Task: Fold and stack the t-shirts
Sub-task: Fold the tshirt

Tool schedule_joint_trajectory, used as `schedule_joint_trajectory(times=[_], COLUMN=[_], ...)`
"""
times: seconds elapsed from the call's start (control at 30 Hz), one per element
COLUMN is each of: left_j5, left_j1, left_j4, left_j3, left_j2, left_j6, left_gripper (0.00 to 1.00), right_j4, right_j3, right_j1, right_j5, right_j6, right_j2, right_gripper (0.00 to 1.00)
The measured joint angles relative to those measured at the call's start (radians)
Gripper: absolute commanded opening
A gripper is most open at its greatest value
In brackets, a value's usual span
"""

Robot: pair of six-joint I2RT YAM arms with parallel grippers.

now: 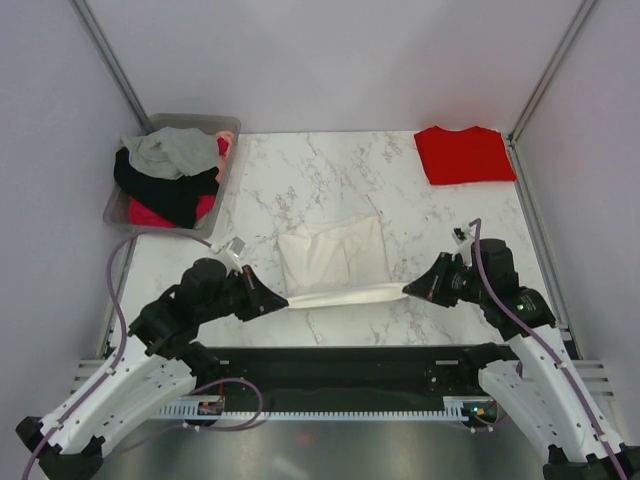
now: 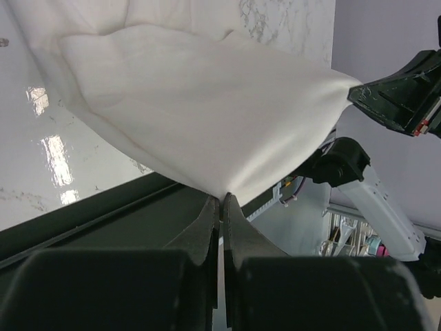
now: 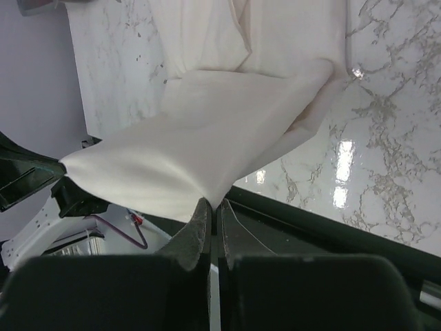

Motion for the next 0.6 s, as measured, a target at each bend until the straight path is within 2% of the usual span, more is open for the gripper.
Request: schedule_joint_trajectory(times=[0.17,0.27,0.43,0.6], left_j5=[-0.045,-0.085,-0.158,-0.179], left_j1=[-0.001,-0.001,0.01,0.084], left_j4=[-0.082,-0.087,-0.093,-0.081], left_j3=[0.159,0.242,0.295,0.336], left_j2=[0.121,0.227,0.367,0.457], left_j6=[0.003,0.019,0.049,0.092], left_gripper=[0.02,0.02,0.02,0.02], right_j4=[-0.077,-0.078,-0.054,-0.023], right_j3=[0.167,0.267,0.354,0.431], right_j1=[0.001,0.001,0.001,0.002], right_j5=[0.033,0.076,0.128,0.143], right_j6=[-0.014,-0.042,-0.082,-0.118], right_j2=[0.122,0.248,0.421,0.6], right_gripper=[0.0,0.0,0.0,0.0])
